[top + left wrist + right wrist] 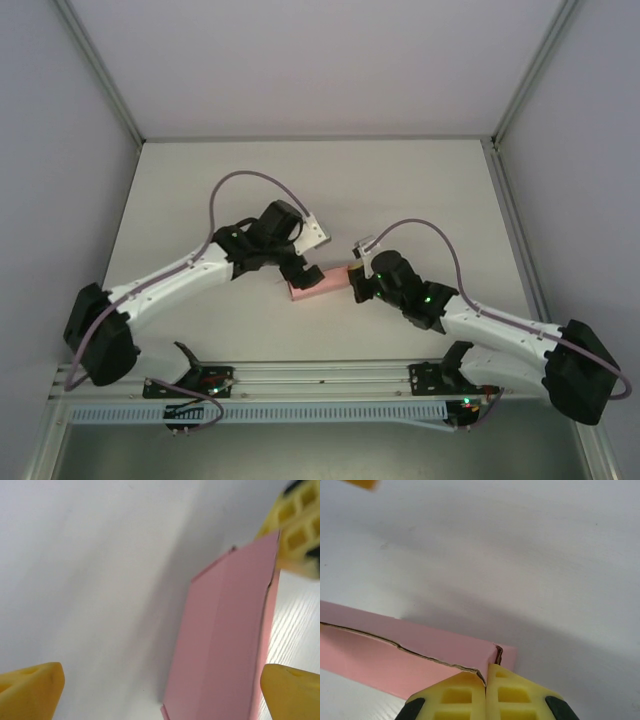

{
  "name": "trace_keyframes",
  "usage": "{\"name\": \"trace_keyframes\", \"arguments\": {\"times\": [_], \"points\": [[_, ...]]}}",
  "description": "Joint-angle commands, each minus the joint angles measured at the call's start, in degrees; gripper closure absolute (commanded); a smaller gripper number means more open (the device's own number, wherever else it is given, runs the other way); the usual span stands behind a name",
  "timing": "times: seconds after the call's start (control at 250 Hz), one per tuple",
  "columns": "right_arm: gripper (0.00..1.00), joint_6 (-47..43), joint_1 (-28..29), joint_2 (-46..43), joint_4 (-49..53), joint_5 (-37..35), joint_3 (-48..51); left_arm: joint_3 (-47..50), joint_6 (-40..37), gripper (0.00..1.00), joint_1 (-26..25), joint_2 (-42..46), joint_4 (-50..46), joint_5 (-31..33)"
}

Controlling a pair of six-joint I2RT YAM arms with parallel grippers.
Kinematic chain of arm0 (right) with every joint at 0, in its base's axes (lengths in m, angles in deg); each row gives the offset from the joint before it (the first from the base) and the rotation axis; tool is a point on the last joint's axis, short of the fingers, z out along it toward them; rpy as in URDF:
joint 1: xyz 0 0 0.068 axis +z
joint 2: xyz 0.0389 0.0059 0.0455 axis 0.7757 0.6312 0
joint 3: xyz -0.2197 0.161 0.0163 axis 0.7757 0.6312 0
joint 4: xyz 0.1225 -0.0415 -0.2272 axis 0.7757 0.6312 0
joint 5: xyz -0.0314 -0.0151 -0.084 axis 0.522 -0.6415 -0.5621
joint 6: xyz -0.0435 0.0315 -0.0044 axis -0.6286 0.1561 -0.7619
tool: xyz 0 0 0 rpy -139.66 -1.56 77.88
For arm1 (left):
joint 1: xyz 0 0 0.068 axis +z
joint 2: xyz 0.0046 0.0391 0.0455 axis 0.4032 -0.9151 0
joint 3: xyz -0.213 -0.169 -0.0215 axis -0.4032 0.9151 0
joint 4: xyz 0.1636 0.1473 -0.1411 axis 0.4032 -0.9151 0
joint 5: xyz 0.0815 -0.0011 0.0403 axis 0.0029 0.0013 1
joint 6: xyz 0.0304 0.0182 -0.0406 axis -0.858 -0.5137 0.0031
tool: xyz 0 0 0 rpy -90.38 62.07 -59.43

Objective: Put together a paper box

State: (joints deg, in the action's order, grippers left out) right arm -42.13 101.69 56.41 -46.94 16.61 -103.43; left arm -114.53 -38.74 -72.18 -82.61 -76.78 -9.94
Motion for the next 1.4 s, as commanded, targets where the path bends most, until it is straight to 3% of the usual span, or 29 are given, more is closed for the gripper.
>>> {"name": "trace_keyframes", "arguments": {"times": [0.0,0.092,0.272,0.347,0.447,0.635,0.799,0.918,1.026,1.11,1.206,1.394], "points": [[1.00,2.60,0.76,2.78,4.89,-3.75,-3.83,1.71,12.31,0.00,0.45,4.43,-0.29,6.44],[1.00,4.02,1.12,4.92,6.49,-5.55,-5.72,2.68,22.02,0.01,0.41,7.06,-4.54,12.01],[1.00,5.94,1.47,8.09,8.49,-7.08,-8.35,8.71,28.41,0.23,-0.81,13.84,-5.01,10.79],[1.00,6.18,1.46,9.37,10.37,-7.19,-10.21,10.47,28.65,0.38,-0.82,15.34,-4.20,10.36],[1.00,6.14,1.55,11.01,11.43,-5.88,-11.99,11.77,28.11,0.46,-0.82,15.27,-2.88,10.33],[1.00,6.39,1.56,11.95,12.70,-4.64,-13.59,11.82,27.13,0.51,-0.83,11.44,-2.98,10.18],[1.00,5.92,1.56,11.70,13.72,-4.44,-14.18,11.19,27.21,0.62,-0.88,8.79,-3.71,10.25],[1.00,5.96,1.55,11.95,14.89,-4.31,-14.64,10.58,27.93,0.81,-0.84,8.54,-4.55,10.42],[1.00,5.70,1.55,12.19,15.46,-4.08,-14.98,10.43,28.10,0.83,-0.83,8.76,-5.03,10.33],[1.00,5.43,1.55,12.17,15.44,-3.98,-14.83,10.41,28.38,0.73,-0.87,8.27,-5.77,11.81],[1.00,5.24,1.62,12.46,15.63,-3.73,-14.84,9.95,28.38,0.72,-0.84,7.07,-6.89,12.68],[1.00,4.96,1.60,13.51,16.73,-3.36,-15.78,8.79,28.80,0.88,-0.86,6.62,-6.74,10.62]]}}
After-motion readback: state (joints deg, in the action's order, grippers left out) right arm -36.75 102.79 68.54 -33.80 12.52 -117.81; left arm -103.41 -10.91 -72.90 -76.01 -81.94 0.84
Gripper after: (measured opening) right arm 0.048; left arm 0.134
